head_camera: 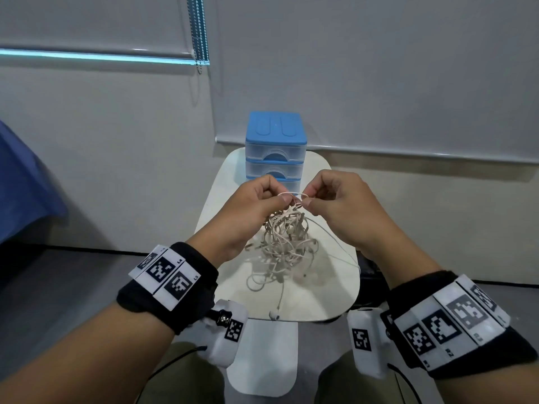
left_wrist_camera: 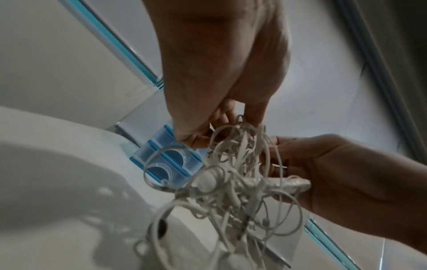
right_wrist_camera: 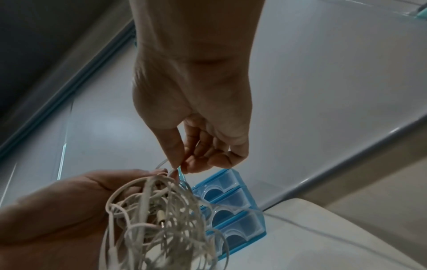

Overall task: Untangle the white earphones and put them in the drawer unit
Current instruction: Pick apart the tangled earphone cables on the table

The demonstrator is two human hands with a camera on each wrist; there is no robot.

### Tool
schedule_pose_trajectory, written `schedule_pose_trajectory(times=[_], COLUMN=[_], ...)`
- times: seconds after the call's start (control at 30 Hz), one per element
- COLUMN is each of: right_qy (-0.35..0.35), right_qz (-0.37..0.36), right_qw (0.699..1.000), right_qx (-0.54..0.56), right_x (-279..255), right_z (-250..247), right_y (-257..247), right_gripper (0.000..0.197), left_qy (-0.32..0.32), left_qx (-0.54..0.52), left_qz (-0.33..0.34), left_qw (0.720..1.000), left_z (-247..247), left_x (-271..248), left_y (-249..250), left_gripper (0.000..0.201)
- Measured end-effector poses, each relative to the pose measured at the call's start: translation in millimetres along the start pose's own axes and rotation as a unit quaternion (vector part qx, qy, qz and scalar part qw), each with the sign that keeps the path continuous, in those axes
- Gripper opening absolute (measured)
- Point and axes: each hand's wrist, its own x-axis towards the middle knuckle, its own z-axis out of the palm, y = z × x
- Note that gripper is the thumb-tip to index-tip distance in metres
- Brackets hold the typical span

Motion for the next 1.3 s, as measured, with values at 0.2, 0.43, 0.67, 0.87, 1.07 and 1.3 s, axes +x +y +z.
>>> schedule_pose_trajectory(times=[0.2, 0.43, 0.67, 0.87, 1.07, 1.3], right_qy=[-0.001, -0.044, 0.09, 0.085, 0.046, 0.058], right_qz=[-0.048, -0.045, -0.037, -0.056, -0.106, -0.076], right_qw=[0.999, 0.997, 0.992, 0.993, 0.992, 0.995], right_qx=[-0.025, 0.038, -0.08, -0.057, -0.054, -0.034], right_x=[-3, -3, 2, -1, -3, 2], right_z=[-2, -1, 7, 9, 9, 8], right_y=[-11, -10, -2, -1, -2, 6], right_gripper=[0.013, 0.009, 0.014, 0.012, 0.014, 0.014], left_qy=[-0.004, -0.03, 0.029, 0.07, 0.069, 0.039], left_qx=[0.051, 0.051, -0.03, 0.019, 0.038, 0.068], left_qz=[-0.019, -0.039, -0.047, -0.01, -0.019, -0.028], left_qw=[0.999, 0.997, 0.998, 0.997, 0.997, 0.997], left_z=[4, 6, 6, 3, 1, 2], left_x=[5, 3, 4, 7, 9, 9], left_y=[0, 5, 4, 0, 0, -2], left_gripper=[0.011, 0.008, 0.005, 0.008, 0.003, 0.003])
